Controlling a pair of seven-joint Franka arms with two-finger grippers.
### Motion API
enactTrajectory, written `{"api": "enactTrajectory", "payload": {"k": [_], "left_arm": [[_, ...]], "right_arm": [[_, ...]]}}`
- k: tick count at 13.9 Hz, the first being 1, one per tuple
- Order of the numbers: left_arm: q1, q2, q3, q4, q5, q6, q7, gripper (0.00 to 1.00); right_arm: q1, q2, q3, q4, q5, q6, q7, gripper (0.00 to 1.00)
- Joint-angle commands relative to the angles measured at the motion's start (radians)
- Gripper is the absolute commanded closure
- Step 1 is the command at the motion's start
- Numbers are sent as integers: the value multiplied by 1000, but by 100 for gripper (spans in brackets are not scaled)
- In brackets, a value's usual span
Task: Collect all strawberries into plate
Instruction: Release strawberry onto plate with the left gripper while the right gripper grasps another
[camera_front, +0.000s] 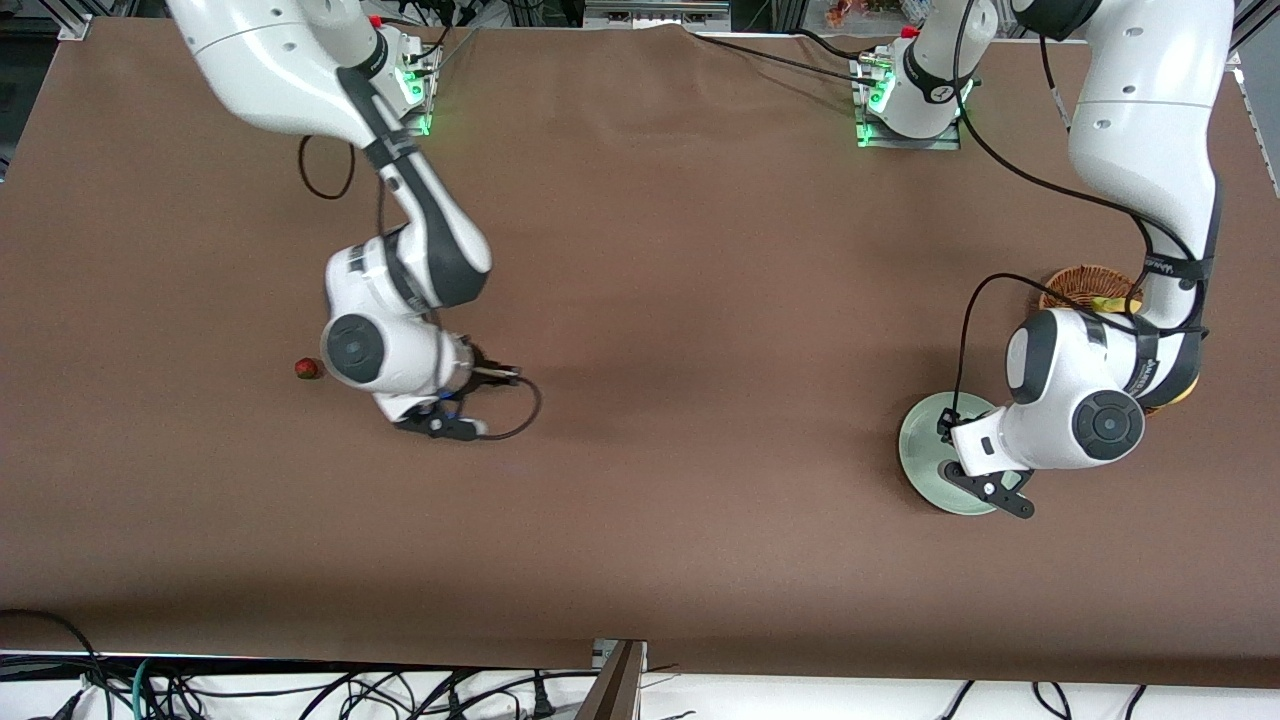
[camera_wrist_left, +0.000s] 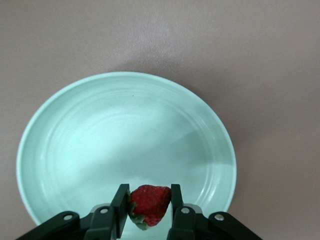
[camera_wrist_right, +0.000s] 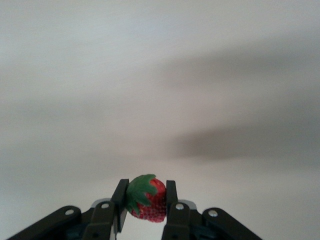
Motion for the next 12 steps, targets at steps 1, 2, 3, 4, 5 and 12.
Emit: {"api": "enactTrajectory", "payload": {"k": [1, 2, 3, 4, 5, 12], "left_arm": [[7, 13, -5, 24, 25, -7, 20, 54], [7, 17, -6, 23, 24, -7, 20, 48], [7, 23, -6, 23, 16, -7, 19, 8], [11, 26, -6, 23, 13, -7, 19, 0], [19, 26, -6, 23, 13, -9, 19, 0], [20, 14, -8, 36, 13, -17, 13, 0]], "right_arm": [[99, 104, 8, 129, 29, 99, 211, 81], [138, 129, 9, 140, 30, 174, 264, 81], [178, 153, 9, 142, 31, 263, 312, 81], [224, 179, 9, 142, 31, 355, 354, 81], [263, 207, 9, 143, 31, 443, 403, 81], [386, 345, 9, 263, 29, 620, 569, 68]]}}
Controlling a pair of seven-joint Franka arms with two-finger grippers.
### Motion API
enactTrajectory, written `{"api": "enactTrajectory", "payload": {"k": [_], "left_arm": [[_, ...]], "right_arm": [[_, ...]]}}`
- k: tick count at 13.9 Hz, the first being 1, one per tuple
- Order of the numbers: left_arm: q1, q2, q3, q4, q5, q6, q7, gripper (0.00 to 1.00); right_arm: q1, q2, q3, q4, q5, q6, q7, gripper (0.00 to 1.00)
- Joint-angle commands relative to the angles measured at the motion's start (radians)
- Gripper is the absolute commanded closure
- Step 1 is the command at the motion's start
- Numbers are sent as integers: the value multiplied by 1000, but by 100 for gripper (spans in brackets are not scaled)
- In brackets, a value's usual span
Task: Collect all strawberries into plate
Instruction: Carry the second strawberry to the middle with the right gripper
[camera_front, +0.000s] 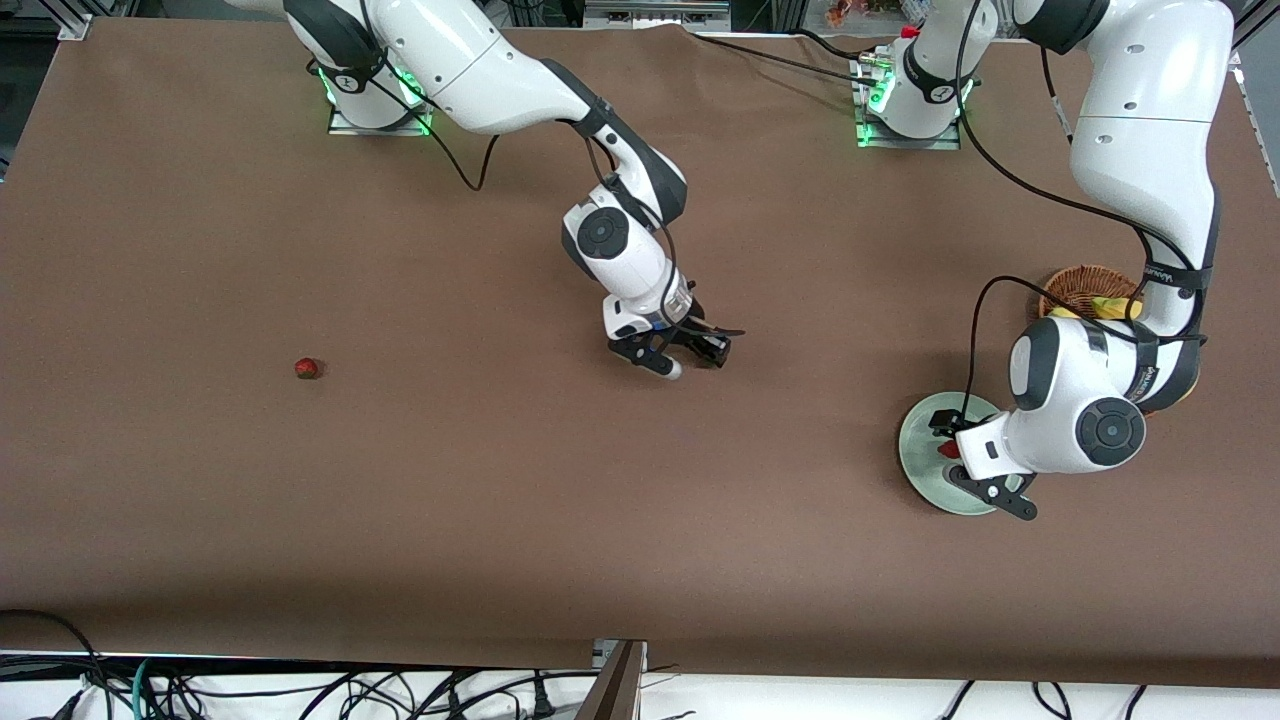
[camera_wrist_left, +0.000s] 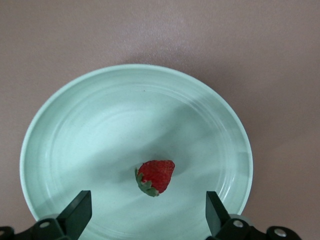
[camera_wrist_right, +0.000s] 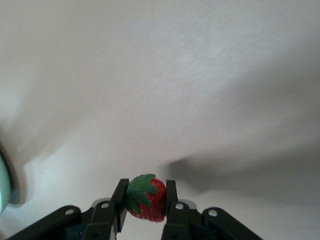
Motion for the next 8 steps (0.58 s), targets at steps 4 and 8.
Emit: {"api": "enactTrajectory", "payload": {"k": [4, 8], "left_arm": [[-7, -39, -15, 29, 13, -79, -1, 0], [-13, -118, -30, 27, 10, -164, -7, 0]], "right_arm": [[9, 36, -11, 72, -5, -13, -10, 0], [-67, -51, -56, 148, -3, -397, -199, 0]]}}
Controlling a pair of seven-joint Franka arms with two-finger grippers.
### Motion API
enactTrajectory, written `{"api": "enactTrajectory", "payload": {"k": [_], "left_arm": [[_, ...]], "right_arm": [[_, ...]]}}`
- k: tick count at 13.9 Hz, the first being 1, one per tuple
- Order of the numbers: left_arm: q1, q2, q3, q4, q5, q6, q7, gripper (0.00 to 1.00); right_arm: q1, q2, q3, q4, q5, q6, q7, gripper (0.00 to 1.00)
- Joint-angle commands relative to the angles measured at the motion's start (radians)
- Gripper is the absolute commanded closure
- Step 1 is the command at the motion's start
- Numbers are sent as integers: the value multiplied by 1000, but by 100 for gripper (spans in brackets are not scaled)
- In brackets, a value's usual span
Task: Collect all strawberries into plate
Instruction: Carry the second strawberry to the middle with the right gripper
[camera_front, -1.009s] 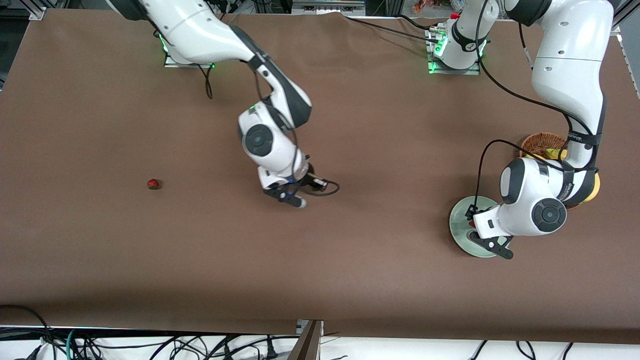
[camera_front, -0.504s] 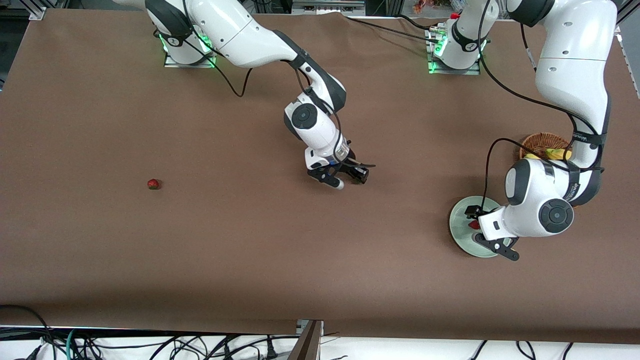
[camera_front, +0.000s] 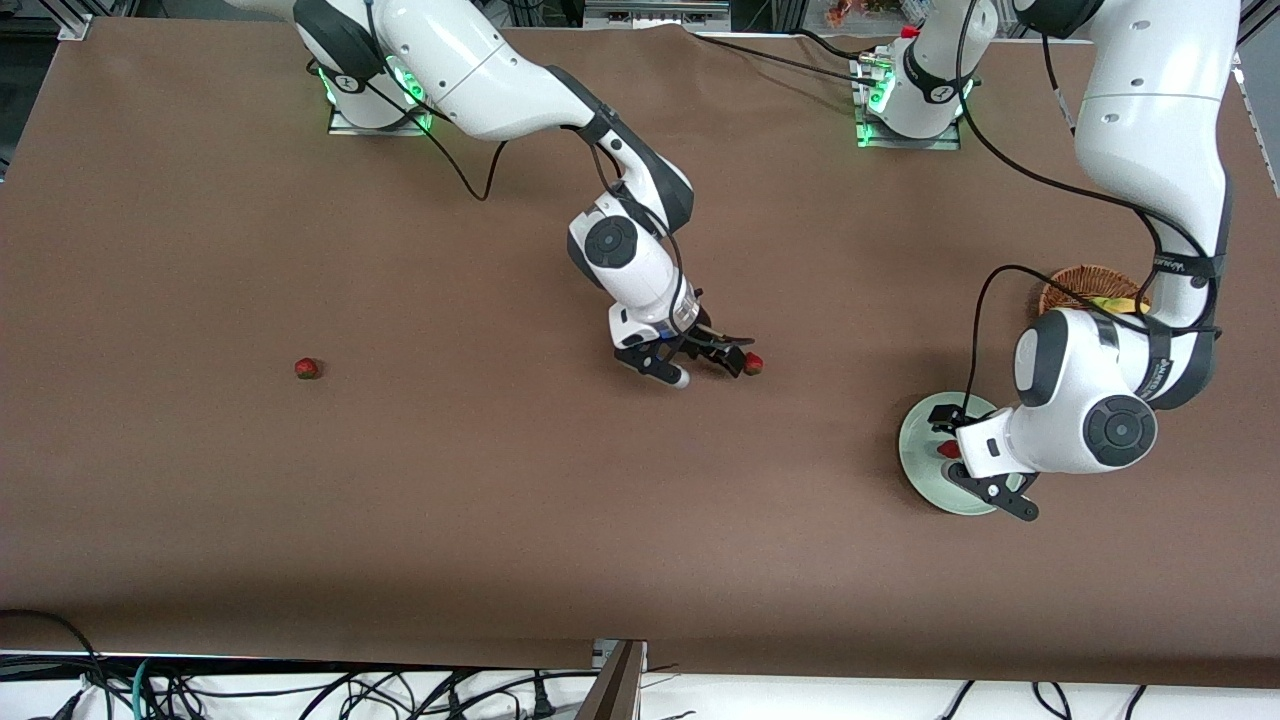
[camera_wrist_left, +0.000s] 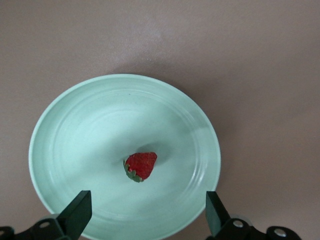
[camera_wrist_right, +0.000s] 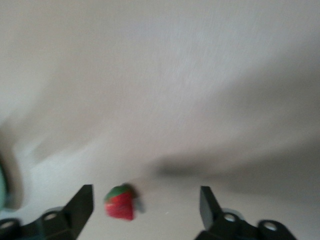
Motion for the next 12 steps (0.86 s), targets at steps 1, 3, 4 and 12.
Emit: {"api": "enactTrajectory", "payload": {"k": [1, 3, 4, 12], "left_arm": [[-4, -88, -15, -12, 9, -70, -9, 0], [-4, -135, -61, -10, 9, -155, -62, 0], [-4, -148, -87, -10, -2, -181, -106, 0], [-203, -88, -184, -27, -30, -128, -777, 0]], "right_arm": [[-105, -96, -14, 52, 3, -332, -231, 0], [-203, -164, -16, 52, 1, -525, -421, 0], [-247, -197, -17, 50, -2, -616, -492, 0], [-331, -286, -284, -14, -169, -982, -889, 0]]}}
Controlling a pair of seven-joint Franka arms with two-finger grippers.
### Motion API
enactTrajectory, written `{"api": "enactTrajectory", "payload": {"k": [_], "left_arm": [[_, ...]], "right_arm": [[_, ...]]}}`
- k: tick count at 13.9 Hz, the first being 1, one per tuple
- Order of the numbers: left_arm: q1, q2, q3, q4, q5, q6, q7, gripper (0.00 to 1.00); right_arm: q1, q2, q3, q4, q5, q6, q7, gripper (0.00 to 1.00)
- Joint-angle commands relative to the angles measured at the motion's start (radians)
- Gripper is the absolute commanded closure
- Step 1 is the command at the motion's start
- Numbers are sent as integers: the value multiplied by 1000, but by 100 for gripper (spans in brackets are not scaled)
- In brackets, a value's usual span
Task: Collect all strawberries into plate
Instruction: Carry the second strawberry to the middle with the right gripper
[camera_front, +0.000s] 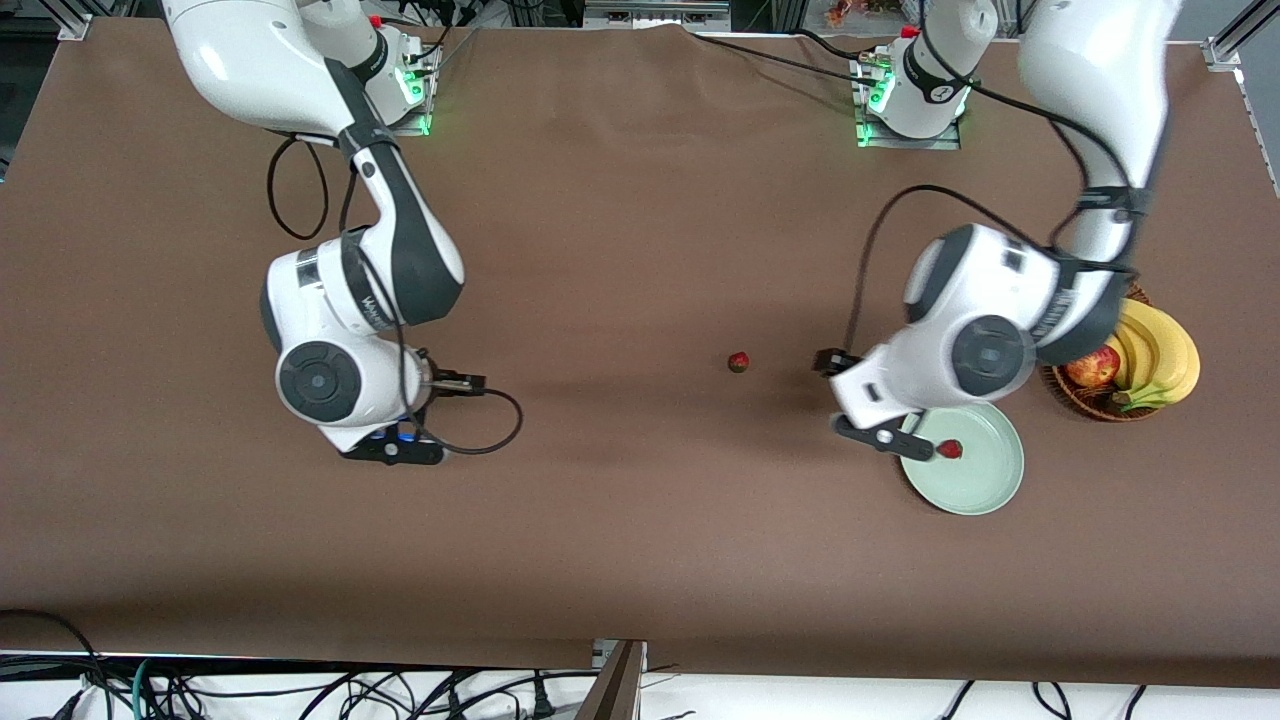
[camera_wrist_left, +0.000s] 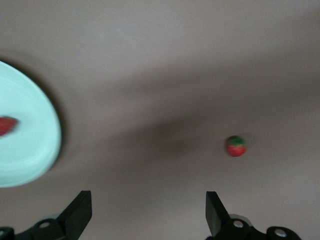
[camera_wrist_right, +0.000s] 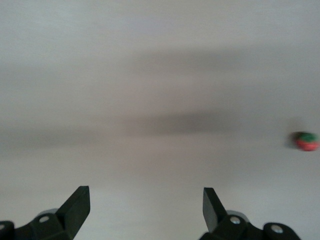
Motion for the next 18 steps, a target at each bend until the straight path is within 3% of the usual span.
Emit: {"api": "enactTrajectory", "payload": {"k": [1, 3, 6, 8, 11, 15, 18], "left_arm": [[-58, 47, 8, -21, -8, 59, -284, 0], [-105, 64, 8, -37, -8, 109, -381, 0], [-135, 69, 12, -151, 2, 236, -395, 0], [-173, 81, 15, -186, 4, 322, -494, 0], [-184, 101, 17, -192, 74, 340, -519, 0], [-191, 123, 17, -193, 85, 344, -538, 0], [-195, 135, 18, -191, 85, 370, -539, 0]], "right_arm": [[11, -53, -123, -109, -13, -11, -202, 0], [11, -60, -200, -155, -7, 1, -326, 0], [9, -73, -255, -250, 1, 72, -373, 0], [-3, -100, -265, -351, 4, 162, -410, 0], [-43, -149, -265, -516, 7, 360, -523, 0], [-113, -148, -265, -602, 142, 449, -633, 0], [-113, -157, -265, -685, 145, 557, -646, 0]]}}
